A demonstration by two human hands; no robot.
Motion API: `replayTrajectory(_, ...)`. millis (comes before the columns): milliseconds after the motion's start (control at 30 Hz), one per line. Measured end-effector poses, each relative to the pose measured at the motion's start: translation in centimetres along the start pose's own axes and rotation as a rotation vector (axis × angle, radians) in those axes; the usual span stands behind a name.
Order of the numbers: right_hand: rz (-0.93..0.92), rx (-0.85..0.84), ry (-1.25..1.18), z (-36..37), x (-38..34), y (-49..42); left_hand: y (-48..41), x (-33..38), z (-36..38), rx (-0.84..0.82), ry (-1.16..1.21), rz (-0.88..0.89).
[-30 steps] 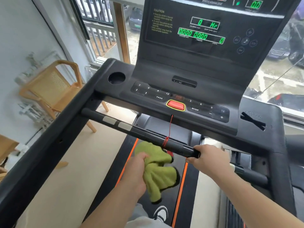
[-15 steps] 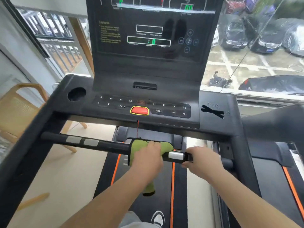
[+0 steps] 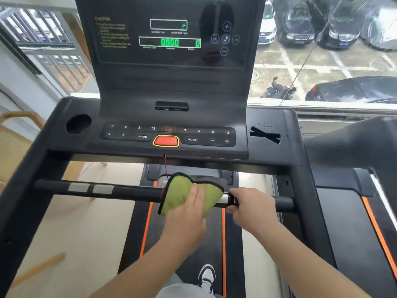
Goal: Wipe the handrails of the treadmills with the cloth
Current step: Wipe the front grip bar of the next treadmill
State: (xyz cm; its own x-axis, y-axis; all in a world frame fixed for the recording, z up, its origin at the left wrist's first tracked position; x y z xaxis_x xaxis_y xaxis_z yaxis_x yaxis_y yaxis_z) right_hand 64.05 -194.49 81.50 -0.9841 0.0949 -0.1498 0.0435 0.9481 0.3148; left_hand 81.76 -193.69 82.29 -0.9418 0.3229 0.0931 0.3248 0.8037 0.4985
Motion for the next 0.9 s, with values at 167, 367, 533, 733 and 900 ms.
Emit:
replayTrajectory(167,-0.017,0.002,0.001,0.0,0.1,-0.1,-0.6,-0.9,-1.0,0.074,-0.047,0.029)
replayTrajectory(367,-0.019,0.004,0.016,-0.2,-0.2,0.1,-8.0,0.9,-6.2,-0.150,-0.098,-0.066)
replayTrajectory(533,-0.008,0.004,0.028,0.0,0.0,0.1,-4.3,1.2,-3.2,0.025,-0.069,-0.032)
replayTrajectory(733,-0.018,-0.006,0.018,0.1,0.2,-0.2,-0.6,-1.2,-0.6,0.034,-0.069,-0.009)
replayTrajectory(900,-0.009,-0.016,-0.009,0.0,0.1,0.1,-7.7,-0.2,-5.9,-0.122,-0.014,-0.054)
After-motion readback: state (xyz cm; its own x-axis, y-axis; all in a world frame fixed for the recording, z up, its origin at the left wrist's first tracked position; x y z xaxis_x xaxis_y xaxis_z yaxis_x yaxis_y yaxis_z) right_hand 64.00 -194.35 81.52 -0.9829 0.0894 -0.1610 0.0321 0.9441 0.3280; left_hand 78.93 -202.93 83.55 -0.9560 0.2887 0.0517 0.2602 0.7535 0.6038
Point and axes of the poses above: each hand's wrist, its own y-axis away from the middle knuckle, its own z-axis out of the palm, x = y × z, the point moved 3 cm from there along -y, towards the middle knuckle, and after that the axes turned 6 degrees about -x, right-handed, at the moved point
